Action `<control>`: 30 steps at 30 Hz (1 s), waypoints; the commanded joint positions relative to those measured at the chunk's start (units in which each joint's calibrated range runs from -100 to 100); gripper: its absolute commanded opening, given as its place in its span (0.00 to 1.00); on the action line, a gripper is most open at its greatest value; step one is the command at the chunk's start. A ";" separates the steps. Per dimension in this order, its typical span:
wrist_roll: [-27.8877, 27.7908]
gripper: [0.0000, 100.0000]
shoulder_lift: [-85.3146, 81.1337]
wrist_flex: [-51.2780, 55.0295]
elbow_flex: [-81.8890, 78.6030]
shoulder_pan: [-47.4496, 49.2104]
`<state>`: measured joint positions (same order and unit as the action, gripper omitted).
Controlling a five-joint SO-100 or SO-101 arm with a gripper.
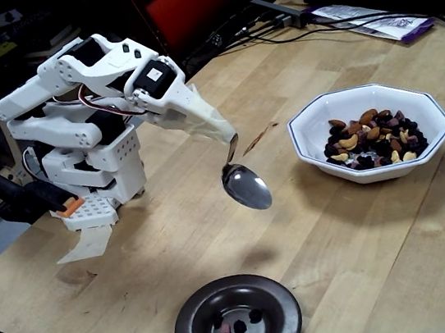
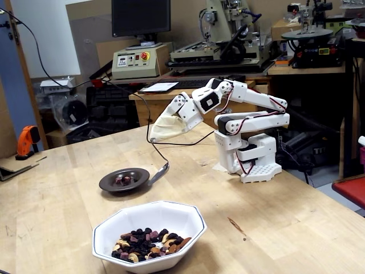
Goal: Use spoon to transfer food from the white bowl to brown plate
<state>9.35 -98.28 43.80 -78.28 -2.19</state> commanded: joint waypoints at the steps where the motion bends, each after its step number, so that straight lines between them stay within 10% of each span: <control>1: -0.10 0.04 0.08 -0.95 3.33 0.19; 30: -0.10 0.04 -0.01 -0.56 3.24 0.12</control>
<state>9.35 -98.28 43.80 -78.28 -2.19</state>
